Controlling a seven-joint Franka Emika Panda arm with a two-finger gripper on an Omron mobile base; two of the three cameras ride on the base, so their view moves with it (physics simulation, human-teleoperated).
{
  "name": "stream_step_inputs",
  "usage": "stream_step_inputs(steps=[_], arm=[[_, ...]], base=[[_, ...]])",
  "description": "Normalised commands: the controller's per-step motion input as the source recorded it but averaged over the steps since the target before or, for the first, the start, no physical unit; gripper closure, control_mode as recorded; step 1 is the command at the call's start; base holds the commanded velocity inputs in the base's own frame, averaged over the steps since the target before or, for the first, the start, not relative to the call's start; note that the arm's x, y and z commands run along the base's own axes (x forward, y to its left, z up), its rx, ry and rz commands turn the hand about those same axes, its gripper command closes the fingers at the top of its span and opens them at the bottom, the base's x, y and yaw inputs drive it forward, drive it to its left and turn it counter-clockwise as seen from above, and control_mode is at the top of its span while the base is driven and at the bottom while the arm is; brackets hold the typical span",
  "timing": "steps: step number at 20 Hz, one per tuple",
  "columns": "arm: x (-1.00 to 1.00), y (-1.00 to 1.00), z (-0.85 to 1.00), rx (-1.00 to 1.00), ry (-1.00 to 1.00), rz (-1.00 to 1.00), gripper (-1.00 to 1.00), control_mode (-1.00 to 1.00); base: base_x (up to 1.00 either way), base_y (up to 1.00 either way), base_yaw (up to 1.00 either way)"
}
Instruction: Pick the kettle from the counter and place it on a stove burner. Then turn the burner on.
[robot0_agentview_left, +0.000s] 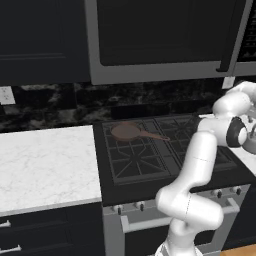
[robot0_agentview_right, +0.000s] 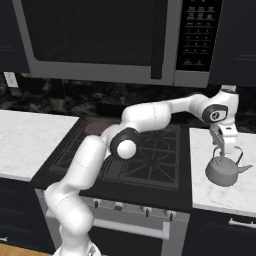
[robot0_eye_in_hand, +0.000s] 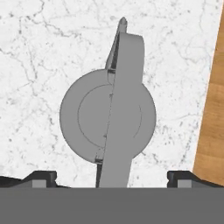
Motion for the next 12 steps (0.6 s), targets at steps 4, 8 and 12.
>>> stream_step_inputs(steps=[4,8,12], arm=[[-0.02,-0.04,-0.07,0.0,0.0,-0.09,-1.0,-1.0],[0.01,0.0,0.0,0.0,0.0,-0.06,-1.0,-1.0],[0.0,0.0,0.0,0.0,0.0,-0.04,-1.0,-1.0]], base=[[0.0,0.0,0.0],[0.0,0.0,0.0],[0.0,0.0,0.0]])
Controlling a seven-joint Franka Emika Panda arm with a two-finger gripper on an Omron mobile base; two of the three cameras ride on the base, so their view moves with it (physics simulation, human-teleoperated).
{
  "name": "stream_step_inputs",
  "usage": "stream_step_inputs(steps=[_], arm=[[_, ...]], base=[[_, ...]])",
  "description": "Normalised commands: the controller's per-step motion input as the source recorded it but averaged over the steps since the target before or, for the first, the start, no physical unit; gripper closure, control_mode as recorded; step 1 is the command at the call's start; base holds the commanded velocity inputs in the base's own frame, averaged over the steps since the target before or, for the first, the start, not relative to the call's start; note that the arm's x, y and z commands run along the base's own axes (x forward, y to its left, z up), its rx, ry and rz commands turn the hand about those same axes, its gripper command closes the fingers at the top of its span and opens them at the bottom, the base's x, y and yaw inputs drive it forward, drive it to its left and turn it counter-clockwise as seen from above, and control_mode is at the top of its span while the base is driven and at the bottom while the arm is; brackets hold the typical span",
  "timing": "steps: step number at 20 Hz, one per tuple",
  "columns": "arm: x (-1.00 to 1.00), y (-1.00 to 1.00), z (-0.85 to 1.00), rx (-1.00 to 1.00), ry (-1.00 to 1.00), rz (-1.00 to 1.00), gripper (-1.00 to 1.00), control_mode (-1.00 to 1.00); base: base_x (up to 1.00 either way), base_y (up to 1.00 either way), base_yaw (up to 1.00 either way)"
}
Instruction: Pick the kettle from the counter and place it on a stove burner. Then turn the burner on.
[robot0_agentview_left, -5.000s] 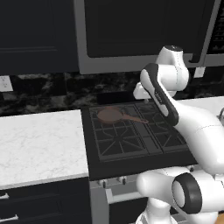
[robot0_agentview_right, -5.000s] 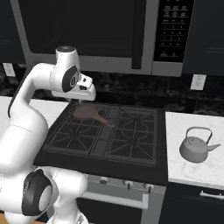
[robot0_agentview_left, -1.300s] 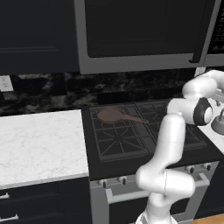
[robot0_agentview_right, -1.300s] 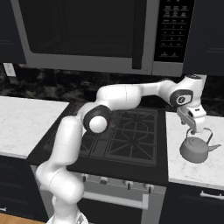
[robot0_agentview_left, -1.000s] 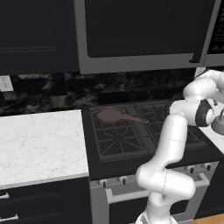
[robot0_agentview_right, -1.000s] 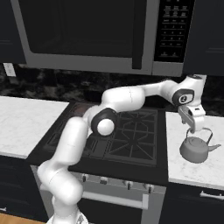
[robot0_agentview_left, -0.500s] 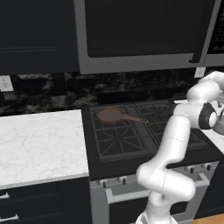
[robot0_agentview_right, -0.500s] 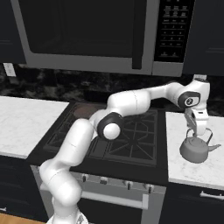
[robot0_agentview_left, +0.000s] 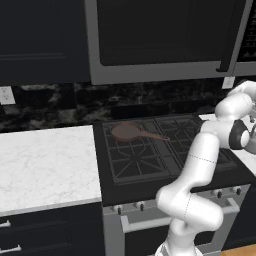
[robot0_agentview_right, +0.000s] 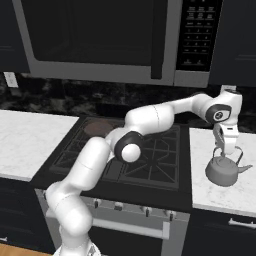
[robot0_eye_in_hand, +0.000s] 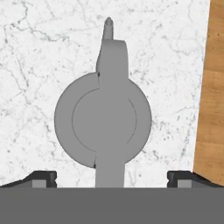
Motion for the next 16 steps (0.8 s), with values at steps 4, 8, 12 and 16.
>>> stream_step_inputs(steps=[4,8,12,16], arm=[[0.0,0.0,0.0,0.0,0.0,0.0,-1.0,-1.0],[0.0,0.0,0.0,0.0,0.0,0.0,1.0,-1.0],[0.0,0.0,0.0,0.0,0.0,0.0,1.0,-1.0],[-0.1,0.0,0.0,0.0,0.0,0.0,1.0,-1.0]], base=[[0.0,0.0,0.0],[0.0,0.0,0.0],[0.0,0.0,0.0],[0.0,0.0,0.0]])
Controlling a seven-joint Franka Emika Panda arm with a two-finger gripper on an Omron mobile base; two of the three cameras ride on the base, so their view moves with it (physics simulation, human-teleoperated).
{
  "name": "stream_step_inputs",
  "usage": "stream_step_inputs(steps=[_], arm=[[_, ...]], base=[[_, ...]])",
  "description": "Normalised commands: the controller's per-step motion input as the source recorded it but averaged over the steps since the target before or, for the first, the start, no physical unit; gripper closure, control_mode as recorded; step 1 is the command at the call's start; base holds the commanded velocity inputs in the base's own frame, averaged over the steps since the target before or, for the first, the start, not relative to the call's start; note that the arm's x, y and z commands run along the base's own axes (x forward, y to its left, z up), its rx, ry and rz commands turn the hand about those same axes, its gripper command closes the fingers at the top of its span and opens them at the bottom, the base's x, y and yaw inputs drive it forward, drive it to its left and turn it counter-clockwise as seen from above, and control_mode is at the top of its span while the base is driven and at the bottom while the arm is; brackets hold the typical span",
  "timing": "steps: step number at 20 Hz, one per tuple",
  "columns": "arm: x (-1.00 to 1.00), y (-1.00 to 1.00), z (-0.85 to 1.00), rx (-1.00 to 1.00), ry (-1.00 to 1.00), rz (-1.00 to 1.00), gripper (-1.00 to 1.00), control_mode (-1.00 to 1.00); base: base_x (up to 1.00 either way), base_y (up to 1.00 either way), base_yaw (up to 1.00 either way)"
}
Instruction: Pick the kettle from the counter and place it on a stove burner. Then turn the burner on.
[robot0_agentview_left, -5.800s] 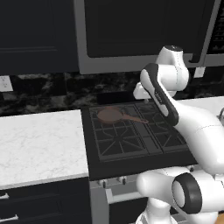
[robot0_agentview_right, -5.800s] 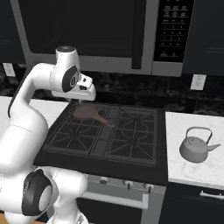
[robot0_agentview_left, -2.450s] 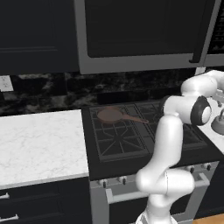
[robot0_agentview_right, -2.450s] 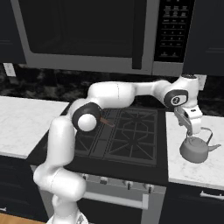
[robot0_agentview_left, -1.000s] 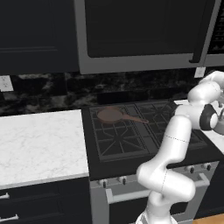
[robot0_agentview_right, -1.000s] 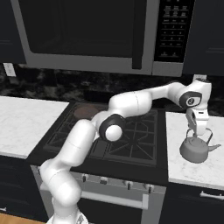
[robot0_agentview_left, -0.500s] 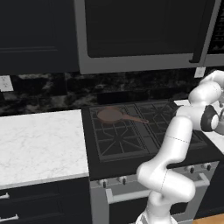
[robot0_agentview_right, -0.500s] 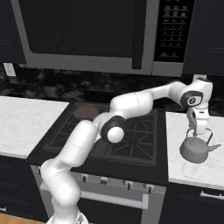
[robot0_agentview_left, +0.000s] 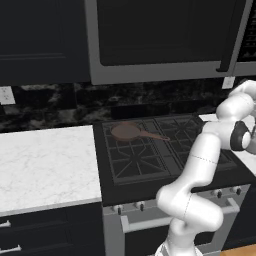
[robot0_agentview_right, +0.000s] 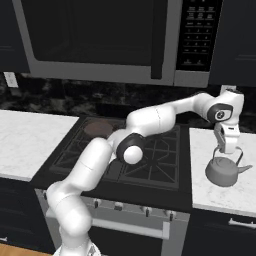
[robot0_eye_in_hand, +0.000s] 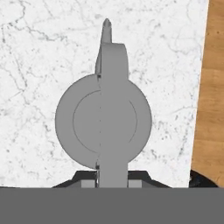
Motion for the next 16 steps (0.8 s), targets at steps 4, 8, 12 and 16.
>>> stream_step_inputs(steps=[4,8,12,16], arm=[[-0.71,0.41,0.0,-0.1,-0.06,-0.01,1.0,-1.0],[-0.69,0.58,0.06,-0.1,-0.1,0.0,1.0,-1.0],[-0.72,0.26,0.05,0.0,-0.1,0.04,1.0,-1.0],[-0.66,0.21,0.0,0.0,-0.13,0.2,1.0,-1.0]], base=[[0.0,0.0,0.0],[0.0,0.0,0.0],[0.0,0.0,0.0],[0.0,0.0,0.0]])
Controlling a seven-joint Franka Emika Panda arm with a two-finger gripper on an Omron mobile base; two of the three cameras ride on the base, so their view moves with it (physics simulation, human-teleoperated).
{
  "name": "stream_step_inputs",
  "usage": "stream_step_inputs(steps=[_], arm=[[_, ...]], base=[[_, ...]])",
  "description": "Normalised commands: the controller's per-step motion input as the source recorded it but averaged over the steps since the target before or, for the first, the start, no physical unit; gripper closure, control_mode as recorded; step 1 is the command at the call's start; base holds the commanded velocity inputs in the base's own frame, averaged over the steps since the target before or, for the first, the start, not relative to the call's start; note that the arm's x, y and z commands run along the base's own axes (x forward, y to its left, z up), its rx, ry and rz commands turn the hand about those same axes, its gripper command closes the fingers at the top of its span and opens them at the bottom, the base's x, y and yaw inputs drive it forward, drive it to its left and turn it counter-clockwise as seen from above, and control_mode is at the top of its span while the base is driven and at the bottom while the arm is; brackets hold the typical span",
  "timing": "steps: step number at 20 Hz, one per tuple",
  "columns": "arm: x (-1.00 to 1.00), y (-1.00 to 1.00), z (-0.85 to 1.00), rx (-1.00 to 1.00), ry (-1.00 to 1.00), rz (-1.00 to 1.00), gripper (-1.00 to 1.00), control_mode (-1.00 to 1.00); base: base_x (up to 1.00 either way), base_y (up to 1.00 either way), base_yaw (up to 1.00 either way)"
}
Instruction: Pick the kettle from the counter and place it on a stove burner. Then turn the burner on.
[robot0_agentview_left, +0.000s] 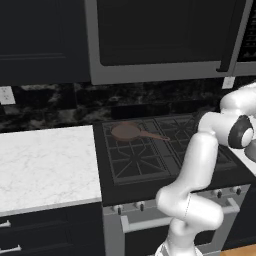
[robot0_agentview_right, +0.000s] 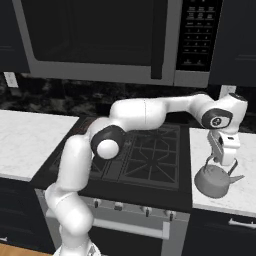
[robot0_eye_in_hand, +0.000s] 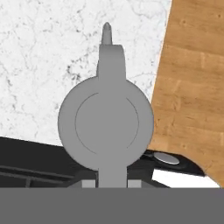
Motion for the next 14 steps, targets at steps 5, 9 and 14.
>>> stream_step_inputs(steps=[5,9,14], arm=[[-0.31,0.46,0.32,-0.03,-0.15,0.32,1.0,-1.0],[0.0,0.55,0.47,-0.04,-0.05,0.42,1.0,-1.0],[0.0,0.47,0.41,-0.04,0.0,0.49,1.0,-1.0]], base=[[0.0,0.0,0.0],[0.0,0.0,0.0],[0.0,0.0,0.0]])
